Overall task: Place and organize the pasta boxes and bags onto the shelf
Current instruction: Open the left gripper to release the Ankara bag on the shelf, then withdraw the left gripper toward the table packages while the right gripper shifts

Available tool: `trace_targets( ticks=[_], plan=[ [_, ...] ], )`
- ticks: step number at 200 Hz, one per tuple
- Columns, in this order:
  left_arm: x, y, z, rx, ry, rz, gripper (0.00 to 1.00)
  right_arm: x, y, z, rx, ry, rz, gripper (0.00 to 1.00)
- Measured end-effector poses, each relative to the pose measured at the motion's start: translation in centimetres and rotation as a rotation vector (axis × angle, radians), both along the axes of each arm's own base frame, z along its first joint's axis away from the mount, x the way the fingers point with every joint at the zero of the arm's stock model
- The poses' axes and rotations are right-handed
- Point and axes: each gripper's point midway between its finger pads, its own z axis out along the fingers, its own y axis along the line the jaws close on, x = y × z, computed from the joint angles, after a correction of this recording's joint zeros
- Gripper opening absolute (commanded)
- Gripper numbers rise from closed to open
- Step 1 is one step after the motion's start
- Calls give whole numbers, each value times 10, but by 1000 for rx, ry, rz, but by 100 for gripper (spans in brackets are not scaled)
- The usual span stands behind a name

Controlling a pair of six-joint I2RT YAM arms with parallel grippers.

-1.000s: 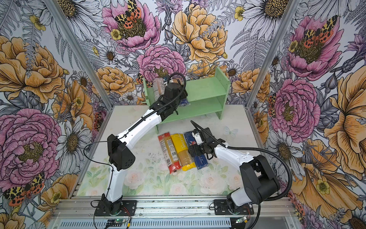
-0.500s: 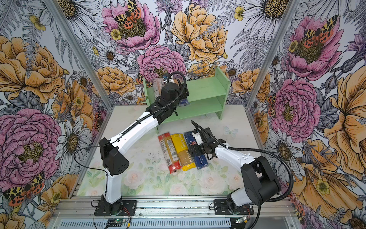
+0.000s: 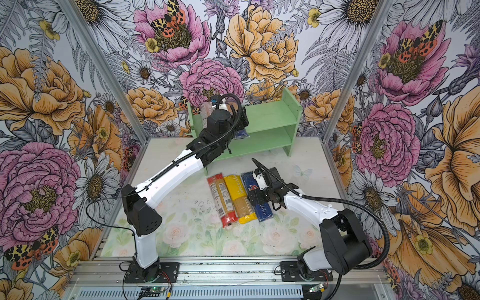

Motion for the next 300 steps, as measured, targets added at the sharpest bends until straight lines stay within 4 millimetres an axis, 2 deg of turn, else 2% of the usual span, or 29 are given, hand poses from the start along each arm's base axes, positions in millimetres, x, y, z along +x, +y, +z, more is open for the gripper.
trace_targets(
  ticks=[35,61,81,120,146,201,275,300],
  plan=[
    [-7,-2,-7,10,9,-8,90,-1,0,3,10,-4,-5,98],
    [-13,0,-11,14,13,-13,99,-2,0,5,17,-4,-13,98],
    [-23,5,-11,16,15,-15,99,-3,1,4,19,0,-13,98],
    [-44,25,1,-6,-7,-7,99,-7,6,6,27,1,-6,97],
    [-58,40,2,-18,-20,1,99,-13,12,13,37,-19,9,97],
    [-75,65,-15,-2,-4,41,99,-15,16,36,61,-86,18,97],
    [-94,86,-32,19,-4,48,99,-16,17,37,55,-92,16,97],
    [-100,94,-43,38,6,50,99,-17,19,37,52,-94,22,97]
  ],
)
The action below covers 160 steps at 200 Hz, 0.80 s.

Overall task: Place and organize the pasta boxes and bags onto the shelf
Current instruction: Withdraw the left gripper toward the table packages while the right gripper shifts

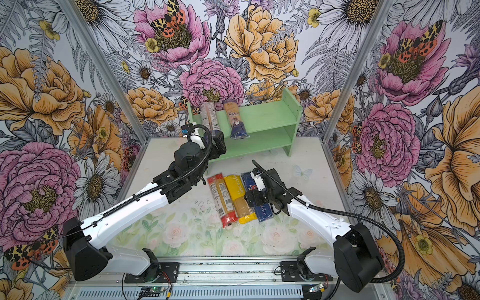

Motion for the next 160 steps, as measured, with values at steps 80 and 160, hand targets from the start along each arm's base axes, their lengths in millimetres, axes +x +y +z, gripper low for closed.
trace_targets(
  ticks=[80,160],
  plan=[
    [-25,38,-26,31,31,15,99,-4,6,0,-14,-9,15,97],
    [-47,66,-62,77,80,31,99,-7,17,5,-15,-25,39,97]
  ],
)
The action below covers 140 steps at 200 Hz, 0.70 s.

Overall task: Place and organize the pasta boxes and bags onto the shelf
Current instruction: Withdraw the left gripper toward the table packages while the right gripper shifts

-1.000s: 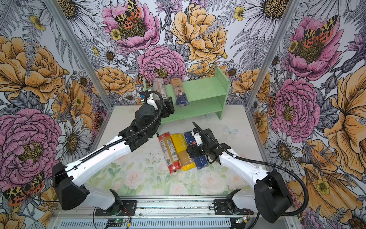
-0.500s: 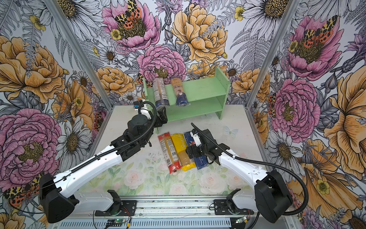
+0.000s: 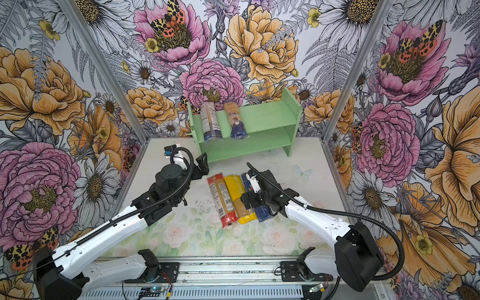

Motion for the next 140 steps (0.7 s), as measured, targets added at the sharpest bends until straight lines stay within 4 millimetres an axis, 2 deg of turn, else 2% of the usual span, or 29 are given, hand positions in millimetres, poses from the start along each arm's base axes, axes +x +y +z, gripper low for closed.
trace_targets(
  ticks=[69,140],
  plan=[
    [-4,17,-28,25,57,34,99,-1,10,-2,-17,1,17,97],
    [-12,37,-55,46,99,65,99,-9,33,-12,-60,10,70,97]
  ],
)
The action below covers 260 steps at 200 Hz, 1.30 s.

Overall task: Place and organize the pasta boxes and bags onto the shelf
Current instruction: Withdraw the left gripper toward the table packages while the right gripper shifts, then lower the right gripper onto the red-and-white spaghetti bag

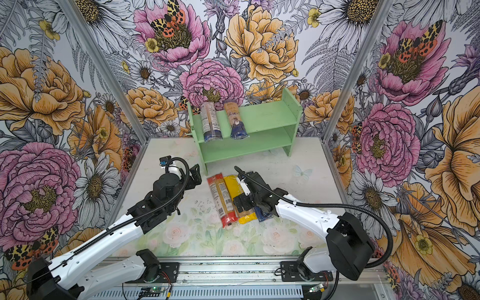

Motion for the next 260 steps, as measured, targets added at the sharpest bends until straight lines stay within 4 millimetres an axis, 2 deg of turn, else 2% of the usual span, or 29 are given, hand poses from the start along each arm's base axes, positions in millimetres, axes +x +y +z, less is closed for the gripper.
trace_targets(
  ticks=[101,168,260],
  plan=[
    [-7,18,-36,12,60,11,99,-8,24,-8,-45,-10,50,97],
    [-11,23,-46,10,74,5,99,-16,39,-12,-60,-11,84,97],
    [-16,29,-73,20,124,9,99,-25,56,-34,-98,23,116,97]
  ],
)
